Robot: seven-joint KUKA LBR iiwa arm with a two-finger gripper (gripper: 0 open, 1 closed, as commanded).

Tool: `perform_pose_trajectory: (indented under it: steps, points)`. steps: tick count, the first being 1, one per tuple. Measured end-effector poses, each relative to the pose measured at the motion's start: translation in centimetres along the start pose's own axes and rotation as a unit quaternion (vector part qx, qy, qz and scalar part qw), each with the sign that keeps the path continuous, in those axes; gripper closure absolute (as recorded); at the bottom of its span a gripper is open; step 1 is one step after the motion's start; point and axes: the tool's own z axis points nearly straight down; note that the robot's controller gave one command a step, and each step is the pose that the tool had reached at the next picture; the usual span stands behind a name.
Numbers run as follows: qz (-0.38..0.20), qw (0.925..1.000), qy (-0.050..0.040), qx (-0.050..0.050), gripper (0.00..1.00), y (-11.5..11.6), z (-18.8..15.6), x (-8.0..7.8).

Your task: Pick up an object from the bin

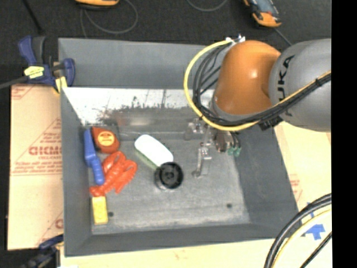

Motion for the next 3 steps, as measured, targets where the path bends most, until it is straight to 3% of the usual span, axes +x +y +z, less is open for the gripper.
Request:
perform_pose_trajectory:
  steps: [1,2,3]
  points:
    - [0.000,1.0000,-0.0040,0.000,0.00,0.0,-0.5,-0.1]
    - [-0.001,1.0000,-0.0065,0.000,0.00,1.3,4.9,1.7]
    - [-0.029,0.9996,-0.0026,0.000,0.00,2.6,8.5,-0.2]
